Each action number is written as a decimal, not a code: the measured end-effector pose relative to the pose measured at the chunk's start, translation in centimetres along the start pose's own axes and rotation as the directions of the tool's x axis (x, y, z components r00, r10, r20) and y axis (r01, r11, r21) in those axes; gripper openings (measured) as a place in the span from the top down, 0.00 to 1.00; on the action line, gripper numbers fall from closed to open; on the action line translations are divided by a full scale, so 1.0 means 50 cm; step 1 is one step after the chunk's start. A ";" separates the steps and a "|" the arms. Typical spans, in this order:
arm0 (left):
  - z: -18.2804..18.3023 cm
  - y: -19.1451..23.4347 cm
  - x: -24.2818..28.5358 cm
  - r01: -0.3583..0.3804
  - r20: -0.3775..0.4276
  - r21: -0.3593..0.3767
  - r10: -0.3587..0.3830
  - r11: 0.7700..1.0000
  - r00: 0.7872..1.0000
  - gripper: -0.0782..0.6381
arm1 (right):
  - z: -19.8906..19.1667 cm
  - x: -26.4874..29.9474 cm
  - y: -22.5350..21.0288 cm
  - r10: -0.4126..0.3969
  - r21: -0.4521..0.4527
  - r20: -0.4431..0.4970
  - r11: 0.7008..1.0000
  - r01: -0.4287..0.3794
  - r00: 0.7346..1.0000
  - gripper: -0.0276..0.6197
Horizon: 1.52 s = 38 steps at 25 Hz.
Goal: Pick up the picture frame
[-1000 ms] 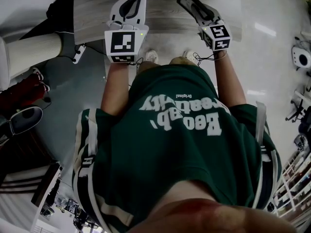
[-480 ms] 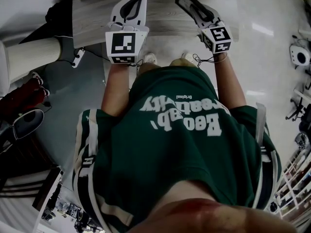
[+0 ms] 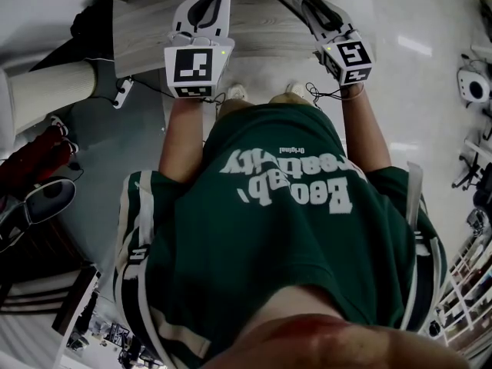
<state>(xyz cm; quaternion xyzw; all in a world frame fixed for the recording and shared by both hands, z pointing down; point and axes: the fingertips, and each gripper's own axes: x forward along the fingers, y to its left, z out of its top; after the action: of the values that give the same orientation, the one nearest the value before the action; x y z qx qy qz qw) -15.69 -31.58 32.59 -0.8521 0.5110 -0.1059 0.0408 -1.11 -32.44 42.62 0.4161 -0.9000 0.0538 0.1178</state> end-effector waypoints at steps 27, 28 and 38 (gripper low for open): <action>0.096 0.046 -0.007 -0.035 0.109 -0.004 0.035 0.999 0.993 0.87 | 0.324 -0.071 0.032 -0.002 -0.133 0.259 0.990 0.038 0.966 0.88; 0.096 0.045 -0.006 -0.034 0.110 -0.007 0.034 0.999 0.993 0.87 | 0.329 -0.074 0.033 -0.002 -0.138 0.266 0.990 0.040 0.964 0.88; 0.093 0.052 0.003 -0.036 0.111 -0.026 0.038 0.999 0.993 0.87 | 0.332 -0.068 0.035 -0.001 -0.141 0.273 0.989 0.041 0.962 0.89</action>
<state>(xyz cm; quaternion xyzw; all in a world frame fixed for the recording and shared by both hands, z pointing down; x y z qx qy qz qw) -16.84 -33.11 27.61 -0.8474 0.5249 -0.0514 0.0609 -3.11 -32.05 25.68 0.4194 -0.9047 -0.0711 0.0237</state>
